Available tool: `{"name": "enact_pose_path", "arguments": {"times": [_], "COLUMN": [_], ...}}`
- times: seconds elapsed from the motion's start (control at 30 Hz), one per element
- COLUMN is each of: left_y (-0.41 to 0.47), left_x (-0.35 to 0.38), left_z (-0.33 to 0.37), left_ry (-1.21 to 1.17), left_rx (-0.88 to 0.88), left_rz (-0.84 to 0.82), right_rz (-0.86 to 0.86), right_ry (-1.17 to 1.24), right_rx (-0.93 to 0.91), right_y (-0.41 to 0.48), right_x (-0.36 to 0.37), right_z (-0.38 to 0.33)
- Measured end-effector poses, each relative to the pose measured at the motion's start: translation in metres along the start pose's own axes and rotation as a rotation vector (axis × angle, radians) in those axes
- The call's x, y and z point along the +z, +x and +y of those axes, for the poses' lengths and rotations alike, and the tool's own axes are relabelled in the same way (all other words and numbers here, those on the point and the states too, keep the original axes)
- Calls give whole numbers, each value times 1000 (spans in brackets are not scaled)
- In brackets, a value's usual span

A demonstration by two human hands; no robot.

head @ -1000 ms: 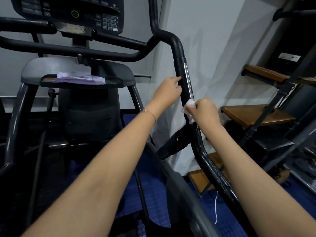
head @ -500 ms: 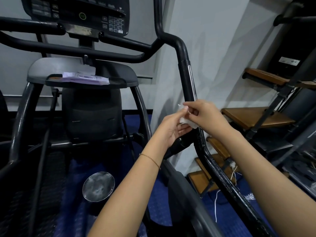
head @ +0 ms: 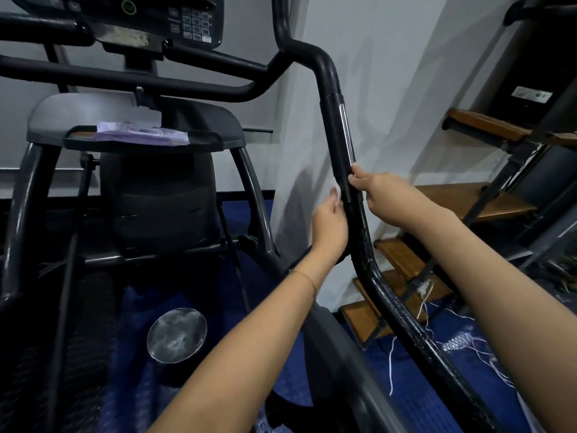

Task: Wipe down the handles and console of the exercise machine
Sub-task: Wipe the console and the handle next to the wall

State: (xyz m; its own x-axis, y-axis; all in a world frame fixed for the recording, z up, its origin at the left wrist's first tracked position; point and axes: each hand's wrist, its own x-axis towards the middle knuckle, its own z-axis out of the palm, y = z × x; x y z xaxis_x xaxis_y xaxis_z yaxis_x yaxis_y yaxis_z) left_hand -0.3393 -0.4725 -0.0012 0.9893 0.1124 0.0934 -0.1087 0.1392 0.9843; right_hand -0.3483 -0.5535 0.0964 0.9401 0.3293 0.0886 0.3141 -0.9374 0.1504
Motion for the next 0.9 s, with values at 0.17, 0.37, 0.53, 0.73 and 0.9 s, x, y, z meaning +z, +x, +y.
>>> {"name": "enact_pose_path", "arguments": {"times": [0.17, 0.37, 0.53, 0.73, 0.9], "left_y": [-25, -40, -56, -69, -75], "left_x": [10, 13, 26, 14, -2], "left_z": [-20, -24, -37, -49, -44], "left_ry": [53, 88, 152, 84, -8], "left_rx": [81, 91, 177, 125, 57], "left_rz": [2, 111, 51, 130, 89], "right_rz": [-11, -6, -7, -13, 0], "right_ry": [5, 24, 25, 34, 307], "right_rx": [18, 19, 2, 10, 14], "right_y": [0, -1, -2, 1, -1], "right_x": [-2, -2, -2, 7, 1], "right_z": [1, 1, 0, 4, 15]}}
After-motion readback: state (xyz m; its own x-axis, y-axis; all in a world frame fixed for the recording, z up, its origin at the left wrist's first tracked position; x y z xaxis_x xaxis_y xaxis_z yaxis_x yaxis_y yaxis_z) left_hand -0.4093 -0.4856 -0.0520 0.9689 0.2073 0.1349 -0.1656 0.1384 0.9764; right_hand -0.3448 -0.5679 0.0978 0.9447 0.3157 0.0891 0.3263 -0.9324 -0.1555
